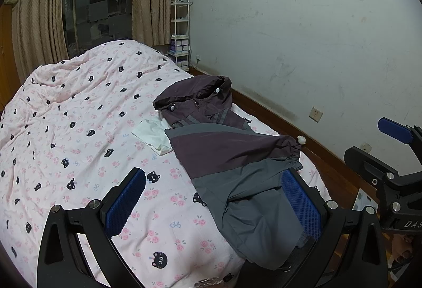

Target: Fold clothes

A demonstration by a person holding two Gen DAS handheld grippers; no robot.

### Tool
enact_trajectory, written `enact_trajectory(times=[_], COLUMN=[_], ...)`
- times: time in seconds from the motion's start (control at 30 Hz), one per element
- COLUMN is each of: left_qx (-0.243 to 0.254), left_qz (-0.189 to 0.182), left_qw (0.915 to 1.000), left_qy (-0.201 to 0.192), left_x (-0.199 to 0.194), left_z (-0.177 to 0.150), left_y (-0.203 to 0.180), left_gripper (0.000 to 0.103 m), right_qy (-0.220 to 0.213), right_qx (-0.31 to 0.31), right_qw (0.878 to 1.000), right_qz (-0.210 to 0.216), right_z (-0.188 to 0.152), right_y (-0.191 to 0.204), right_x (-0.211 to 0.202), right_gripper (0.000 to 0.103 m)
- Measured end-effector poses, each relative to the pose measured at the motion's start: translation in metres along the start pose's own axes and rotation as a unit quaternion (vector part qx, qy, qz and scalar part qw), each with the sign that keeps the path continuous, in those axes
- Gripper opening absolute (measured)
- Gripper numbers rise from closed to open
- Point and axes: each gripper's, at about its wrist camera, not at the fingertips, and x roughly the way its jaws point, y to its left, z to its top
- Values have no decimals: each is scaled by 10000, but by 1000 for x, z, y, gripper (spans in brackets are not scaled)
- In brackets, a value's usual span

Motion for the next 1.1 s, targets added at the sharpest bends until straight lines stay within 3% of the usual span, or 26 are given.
enact_trajectory(times=[1.1], left_qx=[-23], left_qz=[51], left_qw=[10000], left_qy=[-44], left_x=[0], left_z=[-1], left_y=[3], left_gripper=[102], right_qy=[54], right_qx=[-18], right_qw=[10000], right_qz=[17], right_z=[-3], right_y=[2], right_x=[1], right_gripper=[103])
